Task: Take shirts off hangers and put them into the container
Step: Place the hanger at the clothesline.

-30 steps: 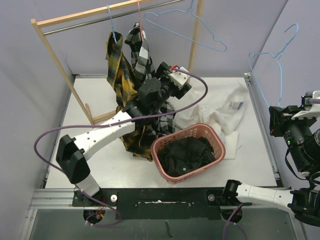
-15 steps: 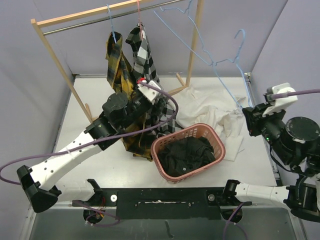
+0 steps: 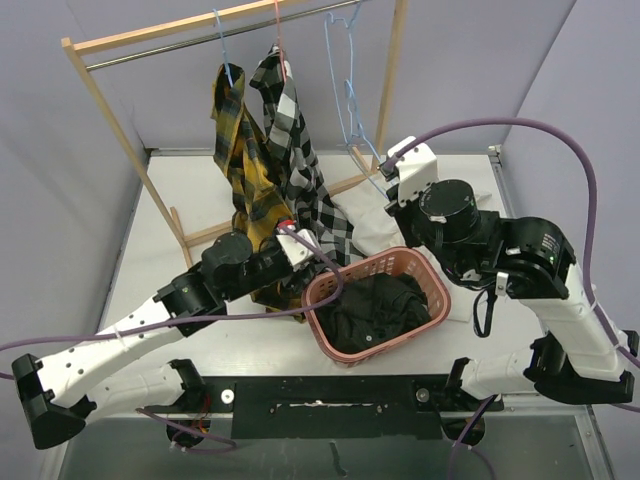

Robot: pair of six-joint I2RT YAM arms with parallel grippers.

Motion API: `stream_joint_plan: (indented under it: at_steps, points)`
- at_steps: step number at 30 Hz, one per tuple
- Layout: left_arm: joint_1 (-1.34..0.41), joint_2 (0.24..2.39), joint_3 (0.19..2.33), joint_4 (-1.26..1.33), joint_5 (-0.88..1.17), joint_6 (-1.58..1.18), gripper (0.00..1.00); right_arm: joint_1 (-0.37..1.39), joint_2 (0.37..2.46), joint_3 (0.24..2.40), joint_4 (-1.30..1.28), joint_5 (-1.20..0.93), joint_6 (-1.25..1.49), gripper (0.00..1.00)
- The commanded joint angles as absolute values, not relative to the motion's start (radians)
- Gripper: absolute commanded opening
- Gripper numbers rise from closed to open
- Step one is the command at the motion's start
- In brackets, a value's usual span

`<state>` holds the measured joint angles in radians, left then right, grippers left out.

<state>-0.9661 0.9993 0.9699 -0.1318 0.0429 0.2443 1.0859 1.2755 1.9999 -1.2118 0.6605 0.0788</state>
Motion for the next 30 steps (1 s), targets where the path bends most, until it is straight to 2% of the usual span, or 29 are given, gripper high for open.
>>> stream_joint_plan:
  at_steps: [1,18,30]
  points:
    - [-0.977,0.926,0.961,-0.054,0.058,0.235,0.59,1.077,1.247,2.068,-1.199,0.605,0.107,0.00]
    - [-1.014,0.904,0.921,-0.048,0.038,0.237,0.59,1.077,1.212,1.986,-1.175,0.569,0.179,0.00]
    - [-1.014,0.903,0.914,-0.048,0.029,0.241,0.59,1.077,1.199,1.961,-1.137,0.445,0.188,0.00]
